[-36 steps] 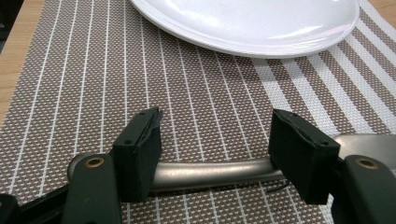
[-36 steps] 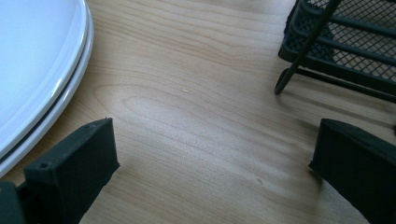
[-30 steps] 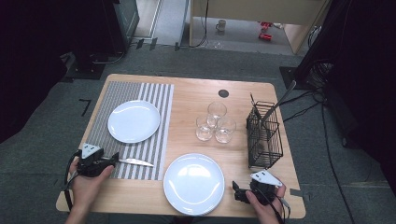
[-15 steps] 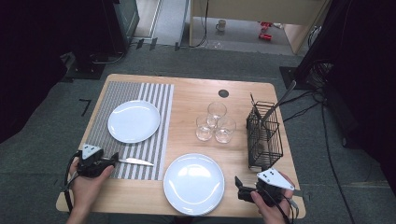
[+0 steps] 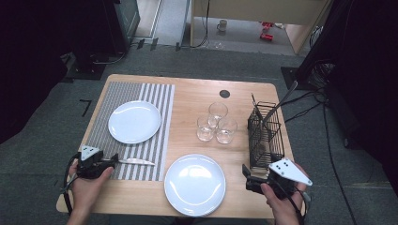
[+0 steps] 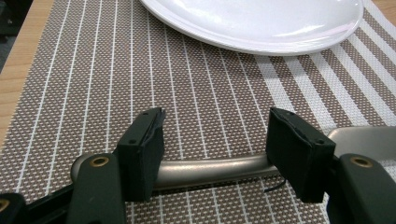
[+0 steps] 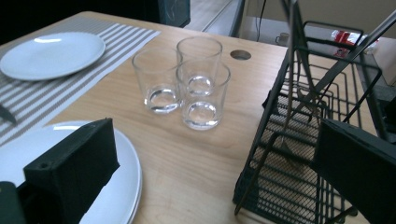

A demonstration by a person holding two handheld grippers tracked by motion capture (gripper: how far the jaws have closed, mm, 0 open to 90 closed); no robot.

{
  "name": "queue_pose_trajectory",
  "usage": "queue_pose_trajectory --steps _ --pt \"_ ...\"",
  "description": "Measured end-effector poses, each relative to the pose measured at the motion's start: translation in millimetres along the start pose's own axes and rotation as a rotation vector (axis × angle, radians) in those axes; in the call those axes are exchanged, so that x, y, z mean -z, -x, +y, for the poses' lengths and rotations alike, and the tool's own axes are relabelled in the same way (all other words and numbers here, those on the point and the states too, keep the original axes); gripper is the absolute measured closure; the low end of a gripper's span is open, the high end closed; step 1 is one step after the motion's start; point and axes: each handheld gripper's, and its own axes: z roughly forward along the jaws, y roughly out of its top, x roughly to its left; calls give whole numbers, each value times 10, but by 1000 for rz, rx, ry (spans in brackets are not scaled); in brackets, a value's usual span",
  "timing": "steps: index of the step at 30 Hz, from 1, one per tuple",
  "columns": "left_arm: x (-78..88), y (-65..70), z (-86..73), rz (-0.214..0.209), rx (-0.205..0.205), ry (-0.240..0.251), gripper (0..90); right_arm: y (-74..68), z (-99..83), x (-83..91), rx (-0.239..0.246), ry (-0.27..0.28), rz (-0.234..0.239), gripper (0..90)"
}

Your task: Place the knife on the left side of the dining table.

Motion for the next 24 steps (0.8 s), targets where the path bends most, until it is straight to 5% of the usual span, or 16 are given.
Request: queue_pose_trajectory --steps 8,13,24 --pt "2 4 -8 -1 -1 9 303 125 221 -64 -37 23 -9 0" --pt "10 15 -4 6 -10 8 218 145 327 -169 -50 12 -26 134" --pt "14 16 -10 -5 -14 5 197 220 443 -345 -73 10 -91 332"
